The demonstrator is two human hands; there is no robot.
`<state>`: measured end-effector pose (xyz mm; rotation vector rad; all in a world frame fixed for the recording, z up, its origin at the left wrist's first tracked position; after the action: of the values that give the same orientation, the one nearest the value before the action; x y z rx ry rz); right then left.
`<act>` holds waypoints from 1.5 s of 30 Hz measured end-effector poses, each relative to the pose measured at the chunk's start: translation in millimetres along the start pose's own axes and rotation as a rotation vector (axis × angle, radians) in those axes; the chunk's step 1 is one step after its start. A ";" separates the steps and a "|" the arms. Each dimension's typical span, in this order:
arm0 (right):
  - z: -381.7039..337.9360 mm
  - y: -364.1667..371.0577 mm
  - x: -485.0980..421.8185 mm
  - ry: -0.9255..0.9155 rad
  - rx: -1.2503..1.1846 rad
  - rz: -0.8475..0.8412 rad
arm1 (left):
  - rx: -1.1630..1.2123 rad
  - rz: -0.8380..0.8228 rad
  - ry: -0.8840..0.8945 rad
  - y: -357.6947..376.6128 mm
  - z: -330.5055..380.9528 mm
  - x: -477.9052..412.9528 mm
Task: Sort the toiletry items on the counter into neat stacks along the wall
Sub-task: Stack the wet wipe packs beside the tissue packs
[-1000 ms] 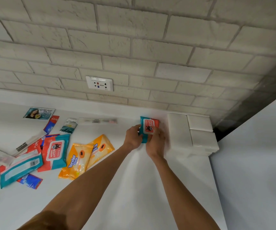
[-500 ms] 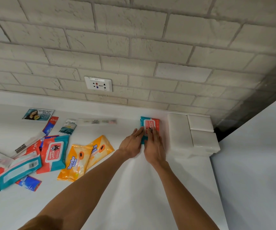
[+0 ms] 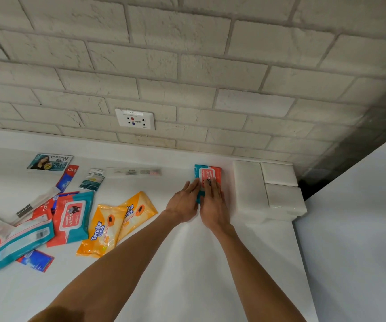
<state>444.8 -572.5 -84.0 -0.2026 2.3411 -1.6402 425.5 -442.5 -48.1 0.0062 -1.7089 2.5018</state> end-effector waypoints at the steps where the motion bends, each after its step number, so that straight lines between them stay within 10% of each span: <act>1: -1.0 -1.0 -0.6 0.000 0.001 -0.006 | 0.000 -0.003 -0.005 0.0 0.1 -0.1; 17: -16.8 -12.0 -2.8 0.082 0.076 0.016 | 0.039 0.164 -0.046 -31.5 -14.0 32.5; 28: -159.1 -23.6 37.9 0.009 -0.274 0.123 | 0.166 0.434 -0.336 -85.3 -131.0 138.3; 45: -364.0 69.5 92.0 0.271 -0.397 -0.184 | 0.194 0.207 -0.613 -120.2 -287.5 245.8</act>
<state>250.2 -246.1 -46.0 -0.2971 2.9224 -1.3264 209.7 -110.1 -25.3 0.7158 -1.7010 3.0269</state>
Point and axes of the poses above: each hand's wrist, its own x-axis away from the middle knuckle, its own y-axis out of the palm, z = x × y, the point moved 2 cm from there along -x, towards the middle knuckle, and after that the axes turned 9 degrees about z, right-handed, at the moved point
